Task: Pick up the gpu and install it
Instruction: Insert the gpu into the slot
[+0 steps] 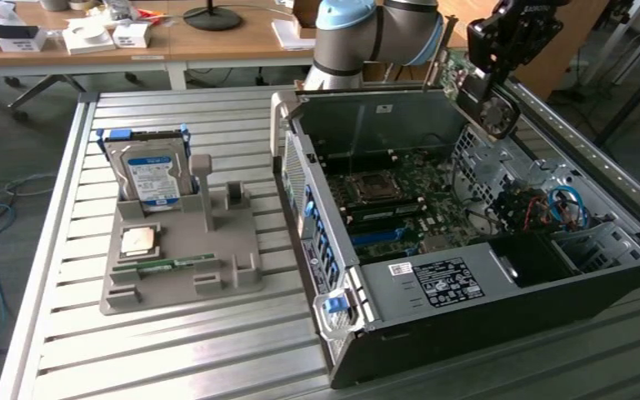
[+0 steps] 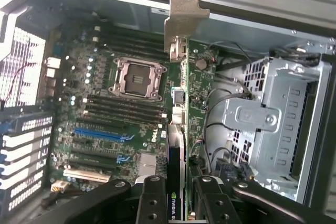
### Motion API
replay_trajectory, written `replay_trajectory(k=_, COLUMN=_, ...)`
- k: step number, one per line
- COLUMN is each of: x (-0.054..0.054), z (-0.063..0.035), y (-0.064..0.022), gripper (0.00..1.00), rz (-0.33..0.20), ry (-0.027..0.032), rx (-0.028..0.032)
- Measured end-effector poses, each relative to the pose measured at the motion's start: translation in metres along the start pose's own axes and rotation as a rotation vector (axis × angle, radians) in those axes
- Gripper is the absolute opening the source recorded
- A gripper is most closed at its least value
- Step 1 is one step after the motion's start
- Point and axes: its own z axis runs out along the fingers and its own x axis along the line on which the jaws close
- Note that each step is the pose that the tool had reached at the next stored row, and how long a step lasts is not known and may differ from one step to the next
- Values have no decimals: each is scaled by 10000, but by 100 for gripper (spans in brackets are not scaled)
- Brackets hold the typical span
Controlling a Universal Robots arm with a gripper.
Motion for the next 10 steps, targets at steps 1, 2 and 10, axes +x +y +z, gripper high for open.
replay_trajectory(k=1, x=0, z=0, y=0, gripper=26, rz=-128, ry=6, rx=-3)
replay_trajectory(k=2, x=0, z=0, y=0, gripper=26, rz=-256, ry=12, rx=-6)
replay_trajectory(k=10, x=0, z=0, y=0, gripper=26, rz=-1345, ry=63, rx=-31)
